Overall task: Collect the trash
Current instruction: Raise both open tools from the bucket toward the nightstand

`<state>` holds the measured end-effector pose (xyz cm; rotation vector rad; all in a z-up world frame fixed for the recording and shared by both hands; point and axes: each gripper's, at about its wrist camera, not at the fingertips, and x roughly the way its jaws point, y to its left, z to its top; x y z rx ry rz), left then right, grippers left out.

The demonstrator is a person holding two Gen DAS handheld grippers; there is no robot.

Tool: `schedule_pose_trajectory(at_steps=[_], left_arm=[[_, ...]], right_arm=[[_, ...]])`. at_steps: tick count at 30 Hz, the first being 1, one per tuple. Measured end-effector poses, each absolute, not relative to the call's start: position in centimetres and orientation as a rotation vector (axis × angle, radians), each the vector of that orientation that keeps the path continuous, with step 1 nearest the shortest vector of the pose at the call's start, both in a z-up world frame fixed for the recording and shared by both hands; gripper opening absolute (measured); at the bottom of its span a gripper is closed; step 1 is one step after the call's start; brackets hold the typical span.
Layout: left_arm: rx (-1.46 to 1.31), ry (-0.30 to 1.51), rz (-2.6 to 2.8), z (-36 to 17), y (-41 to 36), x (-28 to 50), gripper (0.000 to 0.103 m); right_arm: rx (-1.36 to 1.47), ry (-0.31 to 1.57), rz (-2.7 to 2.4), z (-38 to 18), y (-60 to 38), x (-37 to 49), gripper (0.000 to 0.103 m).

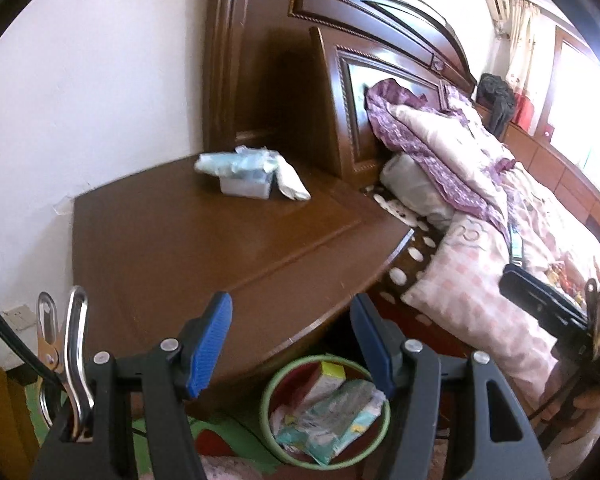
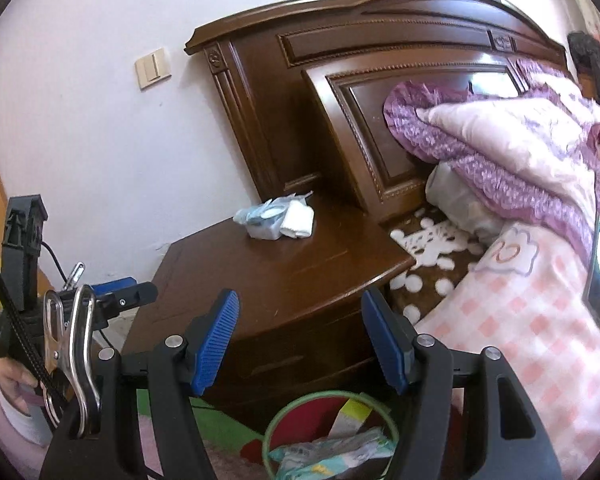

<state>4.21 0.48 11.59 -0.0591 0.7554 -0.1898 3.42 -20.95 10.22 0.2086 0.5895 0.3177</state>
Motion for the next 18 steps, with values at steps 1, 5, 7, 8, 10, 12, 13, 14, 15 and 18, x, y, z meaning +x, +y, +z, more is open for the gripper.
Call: schedule_pose_trajectory(at_steps=[1,5,7,8,10,12,13,14,15,18], left_arm=[[-0.060,0.767,-0.203,11.1,0.2,4.0,0.065],[-0.063,0.807,-0.241,9.1,-0.8,3.4,0.065],[-0.071,0.839,-0.261,7.6,-1.3,3.1,0.065],[-0.075,0.850,-0.267,7.1,-1.5,3.1,0.065],[-0.085,0.880,-0.280,5.6,-1.9,3.0,0.065],[-0.090,0.904,-0.285,4.2,-2.3,2.8,0.065],[-0.090,0.920,-0.293,3.4,-2.5,2.7,0.065],[-0.091,0.932,-0.299,2.7,-2.7,2.7,0.065],[-0.093,0.947,-0.303,1.9,-2.9,2.7,0.065],[-0.102,0.995,-0.323,-0.7,-3.5,2.9,0.064]], right_arm=[[0.213,0.602,0.316,9.8,-21.0,3.3,0.066],[0.193,0.647,0.293,7.9,-20.9,2.5,0.066],[0.187,0.673,0.292,6.9,-20.8,2.1,0.066],[0.185,0.681,0.291,6.5,-20.8,1.9,0.066],[0.181,0.701,0.292,5.6,-20.8,1.4,0.066],[0.179,0.718,0.291,4.7,-20.7,1.1,0.066],[0.176,0.727,0.289,4.2,-20.7,0.9,0.066],[0.175,0.740,0.287,3.6,-20.7,0.8,0.066],[0.175,0.751,0.286,3.1,-20.6,0.8,0.066],[0.181,0.816,0.275,0.7,-20.4,1.1,0.066]])
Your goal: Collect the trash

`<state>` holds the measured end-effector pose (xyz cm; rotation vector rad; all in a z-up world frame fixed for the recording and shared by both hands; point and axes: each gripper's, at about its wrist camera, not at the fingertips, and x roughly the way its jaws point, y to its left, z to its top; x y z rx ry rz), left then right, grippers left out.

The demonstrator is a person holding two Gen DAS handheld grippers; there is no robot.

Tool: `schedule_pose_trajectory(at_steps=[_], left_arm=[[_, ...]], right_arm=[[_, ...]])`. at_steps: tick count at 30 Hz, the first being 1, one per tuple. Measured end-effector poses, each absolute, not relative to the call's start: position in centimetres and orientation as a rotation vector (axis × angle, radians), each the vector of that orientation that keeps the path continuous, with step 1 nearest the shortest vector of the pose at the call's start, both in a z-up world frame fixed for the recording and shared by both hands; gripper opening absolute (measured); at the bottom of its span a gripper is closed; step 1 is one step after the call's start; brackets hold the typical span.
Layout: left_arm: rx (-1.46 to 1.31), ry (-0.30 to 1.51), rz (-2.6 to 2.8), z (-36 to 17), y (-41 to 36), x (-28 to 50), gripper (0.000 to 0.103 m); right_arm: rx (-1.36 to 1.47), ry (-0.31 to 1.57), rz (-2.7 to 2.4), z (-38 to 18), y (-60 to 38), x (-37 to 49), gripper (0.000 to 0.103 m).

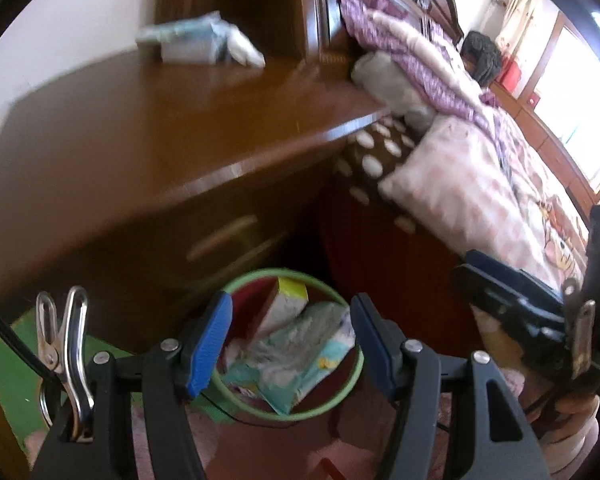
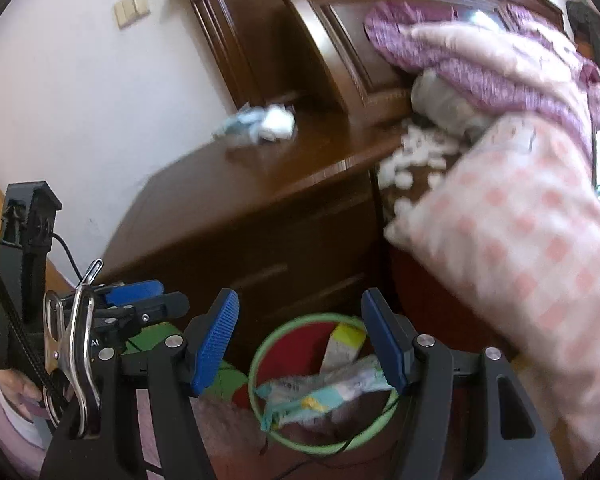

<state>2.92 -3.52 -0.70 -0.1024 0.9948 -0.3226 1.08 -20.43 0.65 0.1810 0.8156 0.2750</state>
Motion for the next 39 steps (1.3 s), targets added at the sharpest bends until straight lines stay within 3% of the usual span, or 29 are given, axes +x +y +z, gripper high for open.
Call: schedule_pose_trajectory(at_steps=[2,3,7,14,16,25,39], left_arm=[[-0.105,1.031,-0.334,-2.5,-4.0,3.1,0.064],[-0.107,1.051,-0.344,-3.6,-4.2,3.3,0.064],[-0.090,1.108,-0.346,-7.1,-5.0,3.6,0.063],[-0.099,1.244,-0.325,-12.7,-5.9,5.0,0.037],[-0.116,1.295,-0.333,-14.5,-6.2,5.3,0.036],[-0.100,1.455,-0.292,-21.4,-7.7,5.4,0.033],[-0.082,1.531,-0.177,-26.4,-7.4,5.8,0.029]], right_arm=[[0.177,0.861,0.269,-1.2,-20.2,1.4,0.061],[0.169,0.890,0.265,-2.2,-20.0,1.7,0.054],[0.162,1.007,0.240,-6.3,-19.7,2.8,0.050],[0.241,1.177,0.179,-12.1,-20.9,5.5,0.033],[0.247,1.231,0.159,-14.1,-21.1,6.4,0.026],[0.242,1.380,0.127,-19.9,-20.3,7.5,0.025],[0.235,1.489,0.061,-25.6,-19.9,8.3,0.025]])
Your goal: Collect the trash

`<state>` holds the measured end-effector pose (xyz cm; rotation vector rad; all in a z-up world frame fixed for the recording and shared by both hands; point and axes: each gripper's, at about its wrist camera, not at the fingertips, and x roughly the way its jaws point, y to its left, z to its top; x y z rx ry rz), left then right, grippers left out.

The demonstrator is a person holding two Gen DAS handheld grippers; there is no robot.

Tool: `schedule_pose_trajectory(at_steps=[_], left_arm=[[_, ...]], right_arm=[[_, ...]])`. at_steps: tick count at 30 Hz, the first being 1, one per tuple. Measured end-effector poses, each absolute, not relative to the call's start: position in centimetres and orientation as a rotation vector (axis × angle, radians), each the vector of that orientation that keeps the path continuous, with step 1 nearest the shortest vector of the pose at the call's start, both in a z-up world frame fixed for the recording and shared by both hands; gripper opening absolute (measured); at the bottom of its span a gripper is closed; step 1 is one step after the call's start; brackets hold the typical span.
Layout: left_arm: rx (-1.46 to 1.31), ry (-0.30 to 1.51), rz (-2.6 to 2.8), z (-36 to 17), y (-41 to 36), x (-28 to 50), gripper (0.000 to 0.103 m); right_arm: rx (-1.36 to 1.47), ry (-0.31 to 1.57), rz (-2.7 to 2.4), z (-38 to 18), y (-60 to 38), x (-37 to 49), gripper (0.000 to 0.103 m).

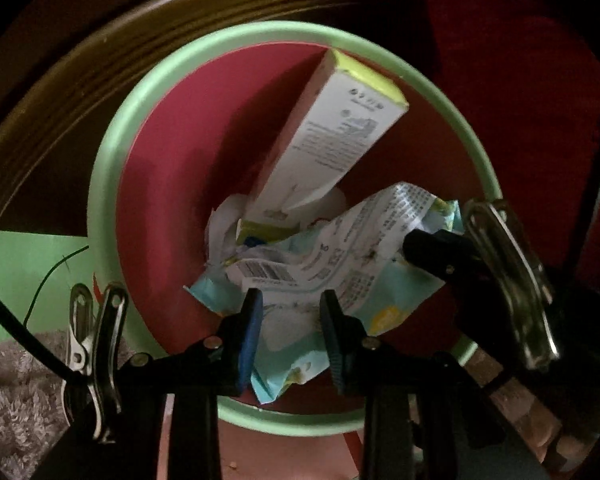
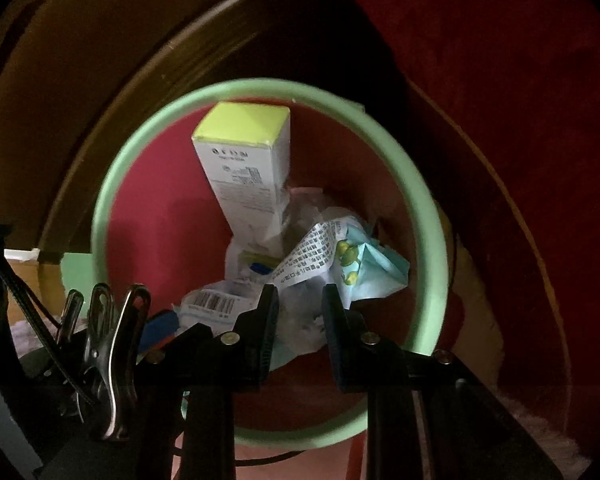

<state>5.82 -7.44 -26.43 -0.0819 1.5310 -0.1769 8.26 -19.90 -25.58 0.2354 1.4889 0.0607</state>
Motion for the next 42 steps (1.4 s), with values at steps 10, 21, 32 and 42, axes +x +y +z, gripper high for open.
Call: schedule_pose_trajectory(at_steps=[10,21,32,42], left_arm=[[-0.014,1.525,-0.156,-27.9,-7.9,6.5,0.027],[0.034,1.508,-0.155,-28.1,-8.4,6.9,0.027],[0.034,1.405,-0.138,-24.6,-7.6,6.3,0.050],[0.045,1.248,-0.158,-17.5,-7.2,3.9,0.053]], right_arm=[[0.133,1.489,0.016,-26.6,-18.5,8.8,0.024],[0.073,1.489,-0.009,-27.9,-18.0,8.8,0.019],[0.175,1.418,0.006,-25.9,-19.4,8.3,0.031],[0.176,1.236,0.075,-18.0,-19.7,6.2,0.038]])
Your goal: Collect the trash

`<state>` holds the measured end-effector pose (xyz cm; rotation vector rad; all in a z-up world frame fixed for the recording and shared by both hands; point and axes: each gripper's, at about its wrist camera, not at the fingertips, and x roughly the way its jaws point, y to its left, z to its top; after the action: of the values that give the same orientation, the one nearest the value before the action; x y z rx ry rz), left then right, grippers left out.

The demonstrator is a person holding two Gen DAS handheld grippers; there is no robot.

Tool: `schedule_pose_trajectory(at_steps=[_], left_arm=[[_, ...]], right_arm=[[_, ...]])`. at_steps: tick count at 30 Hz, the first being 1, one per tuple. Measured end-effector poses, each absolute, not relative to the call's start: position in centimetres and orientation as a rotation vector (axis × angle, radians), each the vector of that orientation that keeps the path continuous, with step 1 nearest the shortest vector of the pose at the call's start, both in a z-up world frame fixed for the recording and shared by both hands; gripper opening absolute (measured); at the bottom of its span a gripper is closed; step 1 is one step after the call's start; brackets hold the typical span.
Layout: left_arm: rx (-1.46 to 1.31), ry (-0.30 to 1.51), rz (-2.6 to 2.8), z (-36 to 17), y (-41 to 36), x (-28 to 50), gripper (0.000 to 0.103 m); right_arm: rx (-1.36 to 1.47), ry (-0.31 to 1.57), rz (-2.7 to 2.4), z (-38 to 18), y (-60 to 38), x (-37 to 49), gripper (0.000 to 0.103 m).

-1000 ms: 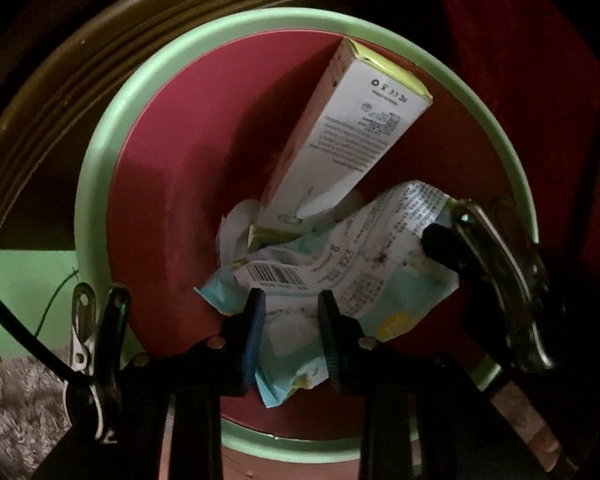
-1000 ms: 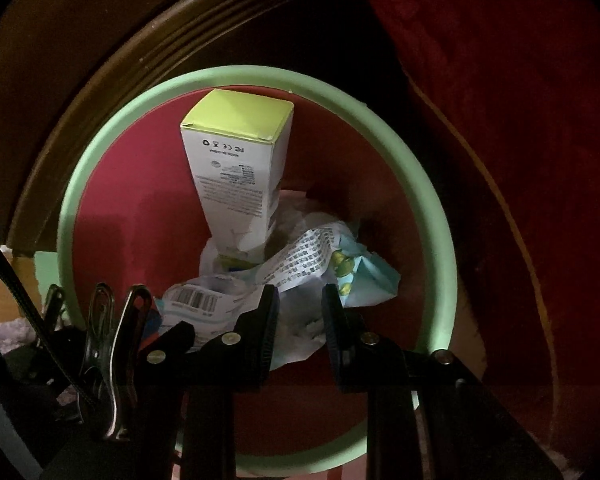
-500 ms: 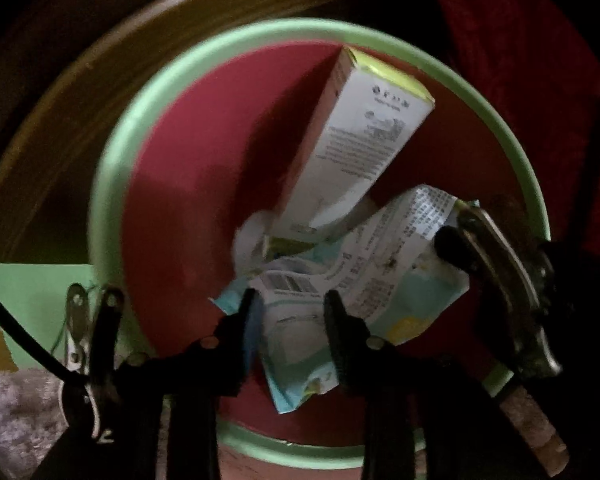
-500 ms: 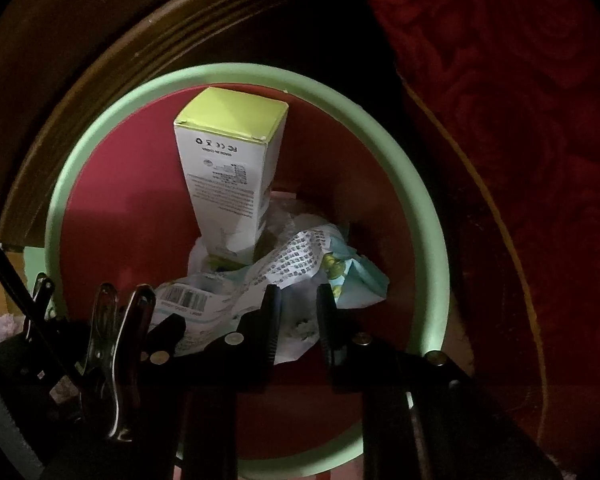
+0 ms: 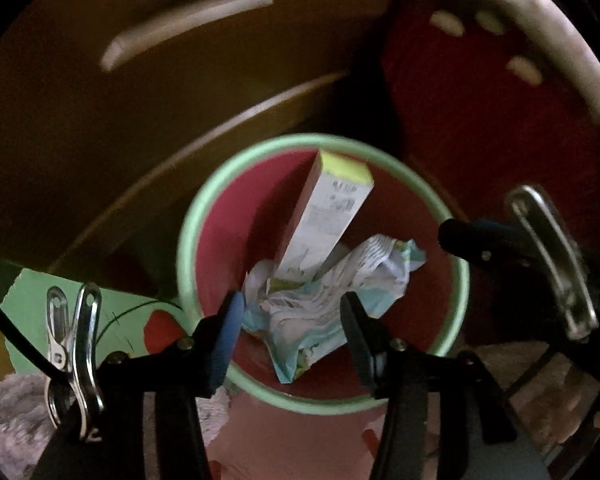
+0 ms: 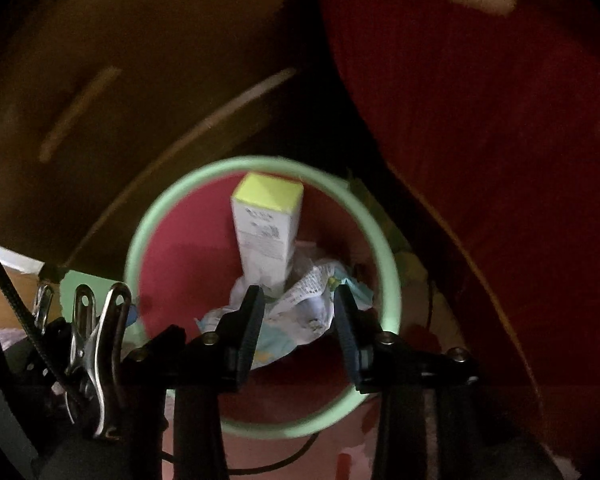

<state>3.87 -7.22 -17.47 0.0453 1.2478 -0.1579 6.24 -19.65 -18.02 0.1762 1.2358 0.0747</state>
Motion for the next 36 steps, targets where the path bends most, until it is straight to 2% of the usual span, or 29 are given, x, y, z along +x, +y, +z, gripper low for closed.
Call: schedule_pose_trajectory(at_steps=[20,26,30,36], left_arm=[[0.022,0.972,-0.249,-1.7,-6.8,0.3,0.053],[0.030,0.885,-0.246,3.2,-5.8,1.9,0.053],[0.026,0.853,-0.215,5.5,-4.6,3.9,0.054],[0.003,0.795,-0.171,9.1,-2.6,7.5,0.054]], right_arm=[[0.126,0.798,0.140,0.6,-21.8,1.7,0.045],[0.100,0.709,0.189,4.4,-20.8,2.7,0.045],[0.116,0.660,0.216,5.7,-20.7,3.5,0.053],[0.130,0.624,0.250,7.5,-20.4,5.5,0.053]])
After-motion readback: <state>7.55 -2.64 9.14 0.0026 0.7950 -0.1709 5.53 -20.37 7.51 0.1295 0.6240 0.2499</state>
